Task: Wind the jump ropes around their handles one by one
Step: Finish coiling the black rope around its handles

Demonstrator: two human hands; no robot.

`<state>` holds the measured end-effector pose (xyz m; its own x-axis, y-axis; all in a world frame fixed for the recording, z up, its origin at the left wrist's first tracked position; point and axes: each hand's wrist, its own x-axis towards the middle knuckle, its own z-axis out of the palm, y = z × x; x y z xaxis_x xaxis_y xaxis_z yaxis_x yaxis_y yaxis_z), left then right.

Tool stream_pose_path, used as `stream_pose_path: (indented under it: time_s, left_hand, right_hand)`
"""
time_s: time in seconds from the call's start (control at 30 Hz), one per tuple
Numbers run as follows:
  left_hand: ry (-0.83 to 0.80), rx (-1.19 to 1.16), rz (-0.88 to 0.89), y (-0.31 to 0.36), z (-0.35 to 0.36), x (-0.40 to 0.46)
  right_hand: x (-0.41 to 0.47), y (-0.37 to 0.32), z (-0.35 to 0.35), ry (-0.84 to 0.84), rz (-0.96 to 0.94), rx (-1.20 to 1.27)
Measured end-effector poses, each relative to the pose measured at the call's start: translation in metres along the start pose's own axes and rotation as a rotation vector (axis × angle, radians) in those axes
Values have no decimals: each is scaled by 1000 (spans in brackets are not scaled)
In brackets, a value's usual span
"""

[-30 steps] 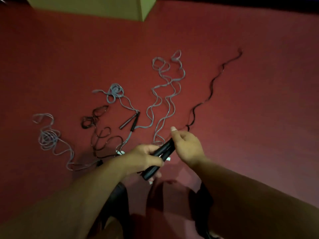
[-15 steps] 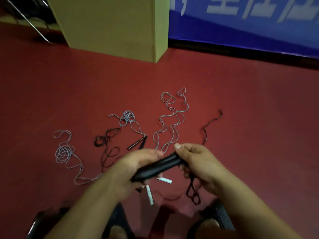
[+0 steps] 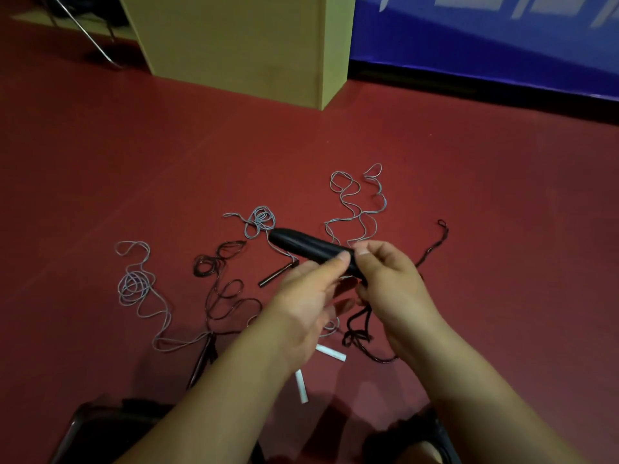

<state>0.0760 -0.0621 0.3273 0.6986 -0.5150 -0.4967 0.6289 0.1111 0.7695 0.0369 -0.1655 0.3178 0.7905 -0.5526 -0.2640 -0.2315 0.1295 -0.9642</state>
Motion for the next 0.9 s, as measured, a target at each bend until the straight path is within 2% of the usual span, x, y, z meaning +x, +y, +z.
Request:
stream_pose_path:
  time_s: [0.27, 0.63, 0.77, 0.9]
  left_hand:
    - [120, -135, 77, 3, -12, 13]
    - [134, -92, 179, 10, -10, 26]
    - [252, 56, 301, 10, -14, 31]
    - [310, 279, 374, 1, -19, 38]
  right_hand:
    - [-12, -6, -5, -302, 138, 4]
    - [-11, 2, -2, -353, 204, 21]
    - [-10, -2, -7, -389, 226, -133]
    - [-8, -6, -19, -496, 114, -487]
